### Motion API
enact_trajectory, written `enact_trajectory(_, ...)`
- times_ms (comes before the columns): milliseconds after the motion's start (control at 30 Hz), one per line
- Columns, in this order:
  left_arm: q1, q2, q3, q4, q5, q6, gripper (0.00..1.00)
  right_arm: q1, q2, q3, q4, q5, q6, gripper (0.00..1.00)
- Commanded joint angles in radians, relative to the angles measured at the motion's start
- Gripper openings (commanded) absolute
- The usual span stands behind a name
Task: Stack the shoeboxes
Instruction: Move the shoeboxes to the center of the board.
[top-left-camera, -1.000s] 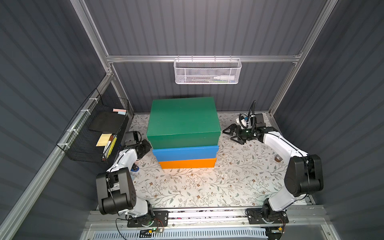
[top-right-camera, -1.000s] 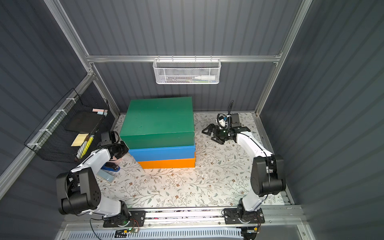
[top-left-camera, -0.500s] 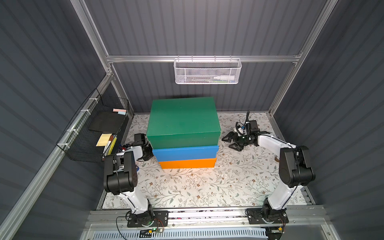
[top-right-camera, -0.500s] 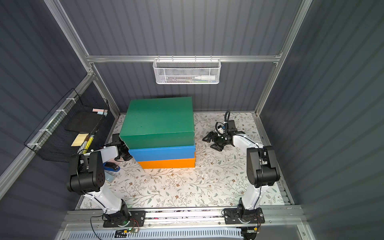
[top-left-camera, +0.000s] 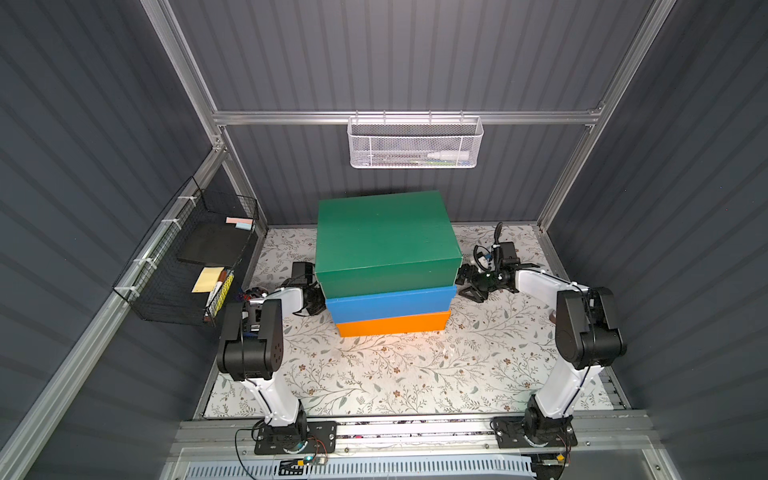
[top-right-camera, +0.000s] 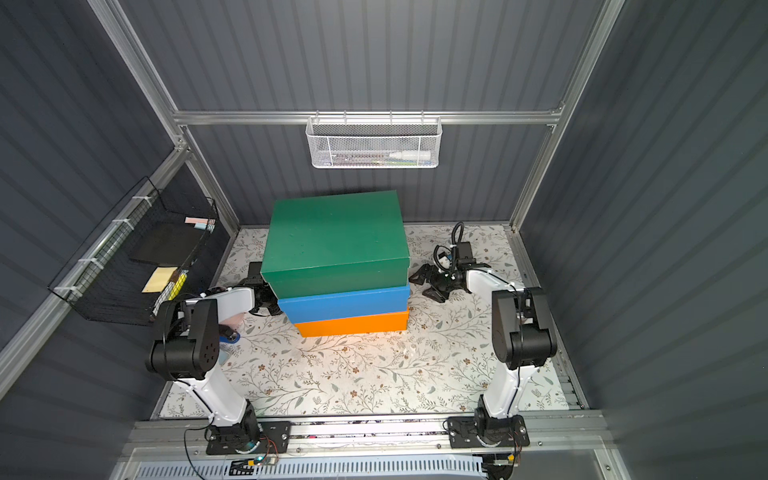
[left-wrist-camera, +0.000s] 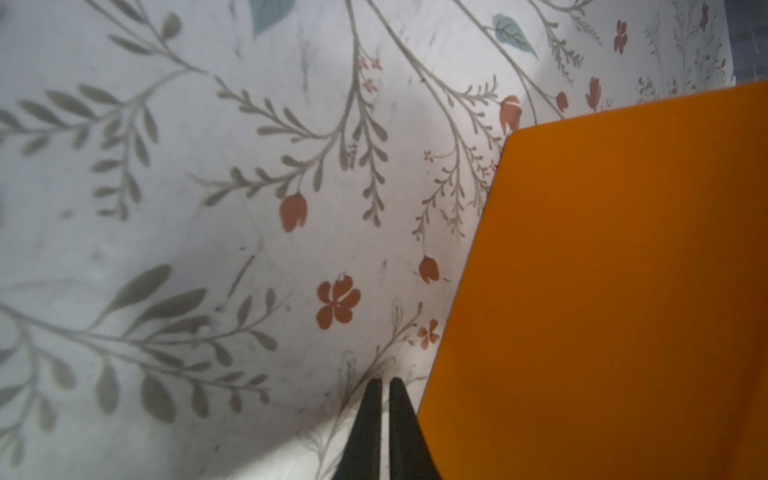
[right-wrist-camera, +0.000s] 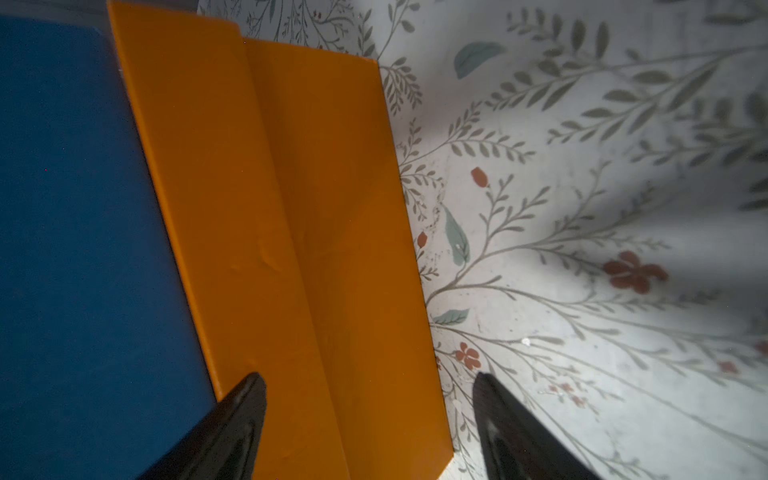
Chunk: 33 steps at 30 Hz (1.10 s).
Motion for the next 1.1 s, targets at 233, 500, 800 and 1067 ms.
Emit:
enact_trajectory(233, -0.060, 0.065, 0.100, 0.034, 0.015, -0.035, 0.12, -0.088, 0.015, 0.050, -0.057, 0.013, -0.048, 0.82)
enact_trajectory(500, -0.060, 0.047, 0.173, -0.076, -0.147, 0.032, 0.51, -0.154, -0.032, 0.072, -0.121, 0.163, -0.132, 0.98)
enact_trajectory(800, -0.044, -0.037, 0.174, 0.014, -0.589, 0.180, 1.00, -0.189, -0.195, -0.164, 0.164, 0.720, -0.283, 0.99)
enact_trajectory(1067, -0.043, -0.153, -0.137, 0.653, -0.702, 0.361, 1.00, -0.221, -0.260, -0.300, 0.299, 0.733, -0.299, 0.99)
